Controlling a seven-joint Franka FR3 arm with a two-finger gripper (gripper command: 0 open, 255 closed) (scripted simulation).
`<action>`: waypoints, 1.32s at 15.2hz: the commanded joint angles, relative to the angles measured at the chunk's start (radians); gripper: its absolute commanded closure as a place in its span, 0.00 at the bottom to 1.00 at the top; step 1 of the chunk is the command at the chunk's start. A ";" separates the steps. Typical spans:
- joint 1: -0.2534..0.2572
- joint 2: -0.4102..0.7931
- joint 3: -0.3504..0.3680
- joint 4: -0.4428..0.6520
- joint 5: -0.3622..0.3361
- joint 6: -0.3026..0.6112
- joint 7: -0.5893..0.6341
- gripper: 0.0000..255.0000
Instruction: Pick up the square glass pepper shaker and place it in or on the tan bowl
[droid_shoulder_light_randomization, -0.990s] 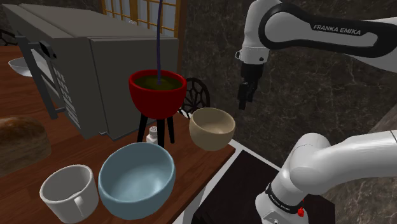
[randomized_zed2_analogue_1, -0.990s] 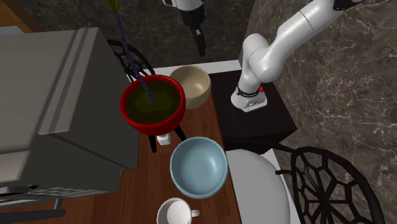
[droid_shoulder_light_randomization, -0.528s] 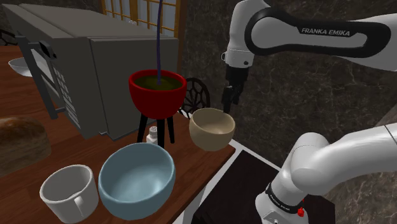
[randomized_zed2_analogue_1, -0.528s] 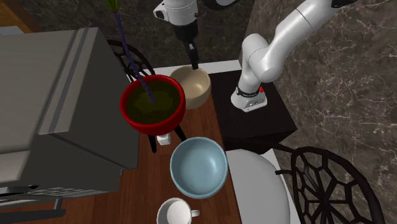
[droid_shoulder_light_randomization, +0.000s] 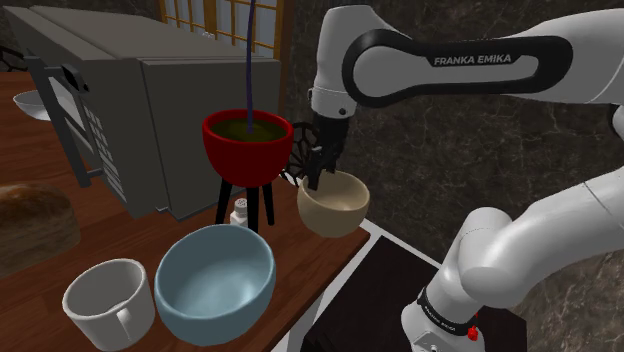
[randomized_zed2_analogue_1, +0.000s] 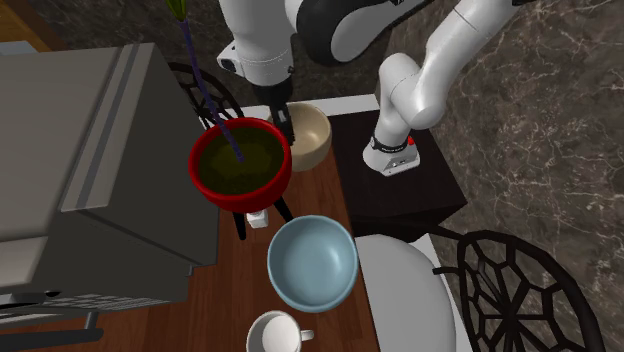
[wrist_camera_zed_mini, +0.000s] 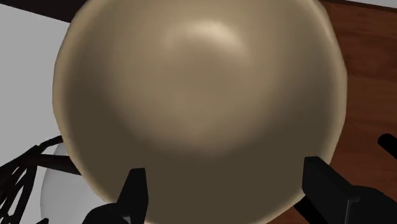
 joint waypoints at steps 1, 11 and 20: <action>0.012 0.051 0.034 0.027 0.004 0.046 0.029 0.00; 0.054 0.326 0.183 0.219 -0.066 0.217 0.185 0.00; 0.067 0.438 0.221 0.238 -0.125 0.325 0.246 0.00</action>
